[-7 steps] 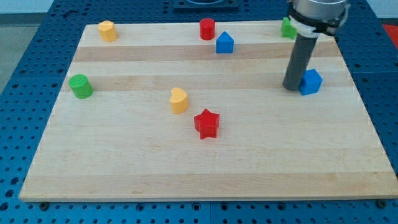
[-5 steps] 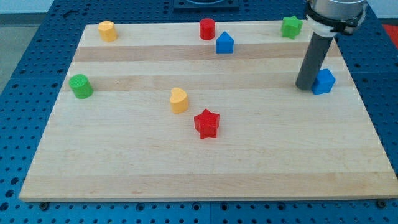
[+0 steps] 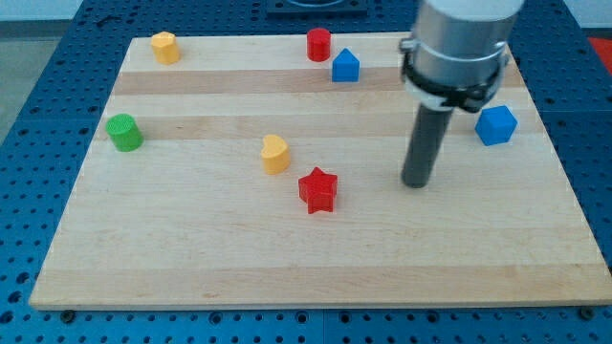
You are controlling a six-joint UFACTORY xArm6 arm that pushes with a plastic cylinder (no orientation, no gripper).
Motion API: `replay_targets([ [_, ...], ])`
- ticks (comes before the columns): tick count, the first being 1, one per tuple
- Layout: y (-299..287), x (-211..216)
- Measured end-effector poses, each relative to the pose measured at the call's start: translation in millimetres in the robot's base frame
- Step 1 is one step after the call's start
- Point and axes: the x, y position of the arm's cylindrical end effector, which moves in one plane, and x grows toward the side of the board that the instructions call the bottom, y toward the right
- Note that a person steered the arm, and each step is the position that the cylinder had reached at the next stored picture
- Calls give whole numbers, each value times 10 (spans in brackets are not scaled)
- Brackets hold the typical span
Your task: Push the red star to the bottom left
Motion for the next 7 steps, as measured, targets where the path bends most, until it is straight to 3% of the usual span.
replay_targets([
  [2, -797, 42],
  [7, -1735, 522],
])
